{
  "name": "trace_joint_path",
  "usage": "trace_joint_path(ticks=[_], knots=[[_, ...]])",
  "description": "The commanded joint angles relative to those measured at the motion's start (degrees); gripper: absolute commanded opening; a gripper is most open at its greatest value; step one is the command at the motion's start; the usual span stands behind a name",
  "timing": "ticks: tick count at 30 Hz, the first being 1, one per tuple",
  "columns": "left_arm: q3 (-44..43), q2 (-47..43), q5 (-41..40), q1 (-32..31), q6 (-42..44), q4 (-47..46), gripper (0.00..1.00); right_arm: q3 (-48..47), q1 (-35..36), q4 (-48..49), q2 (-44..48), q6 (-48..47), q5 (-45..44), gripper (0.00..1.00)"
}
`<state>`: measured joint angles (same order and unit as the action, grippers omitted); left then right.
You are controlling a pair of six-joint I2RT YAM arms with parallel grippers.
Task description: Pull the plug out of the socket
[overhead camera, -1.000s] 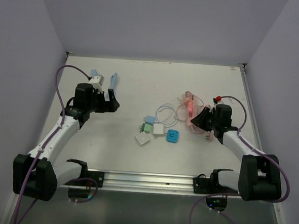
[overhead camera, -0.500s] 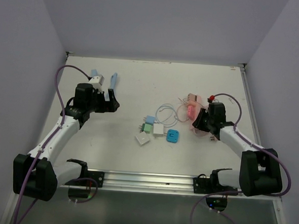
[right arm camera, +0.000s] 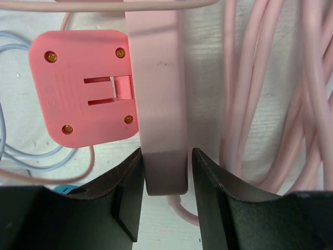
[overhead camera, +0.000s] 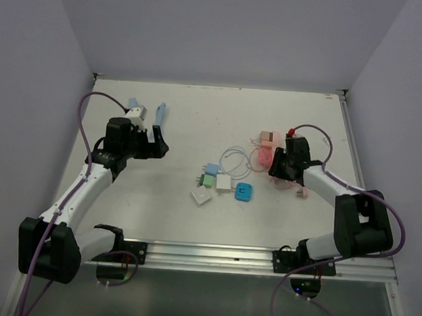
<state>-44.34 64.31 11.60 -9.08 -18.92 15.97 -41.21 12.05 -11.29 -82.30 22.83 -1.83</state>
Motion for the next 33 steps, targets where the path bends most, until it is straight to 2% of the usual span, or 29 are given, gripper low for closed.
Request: trace_joint_path(ticks=[1,11,13,17,20,27,30,33], knots=[[0.1,-0.8,0.7,-0.2,0.5,-1.6,1.0,-1.8,0.1,-0.8,-1.8,-1.2,-2.7,0.44],[0.1,-0.9,0.6,-0.2,0.5,-1.6,1.0,-3.5,0.2,0.3,-5.4,-1.6,-3.7,0.43],[0.1,-0.9,0.6,-0.2,0.5,-1.6,0.99,-3.9,0.3,-0.1,-5.8,-1.7,-4.1,0.38],[0.2,-1.1,1.1,-0.2,0.5,-2.0,1.0,-4.4,0.3,-1.6,-3.0,-1.8,-6.2,0.13],[0.0,-1.0,2.3,-0.2,0.3,-2.5,1.0,-5.5,0.3,-3.8,1.7,-1.8,-9.6,0.0],[-2.0,-1.2,3.9,-0.9,-0.8,-1.7,1.0,-6.9,0.3,-6.2,11.5,-1.7,-15.2,0.0],[-3.2,-1.6,5.3,-1.6,-1.8,-1.0,0.99,-6.1,0.3,-4.5,14.7,-2.0,-12.8,0.0],[-4.3,-2.2,6.7,-2.7,-3.8,-0.6,1.0,-4.9,0.3,-1.4,17.8,-2.3,-6.4,0.0]])
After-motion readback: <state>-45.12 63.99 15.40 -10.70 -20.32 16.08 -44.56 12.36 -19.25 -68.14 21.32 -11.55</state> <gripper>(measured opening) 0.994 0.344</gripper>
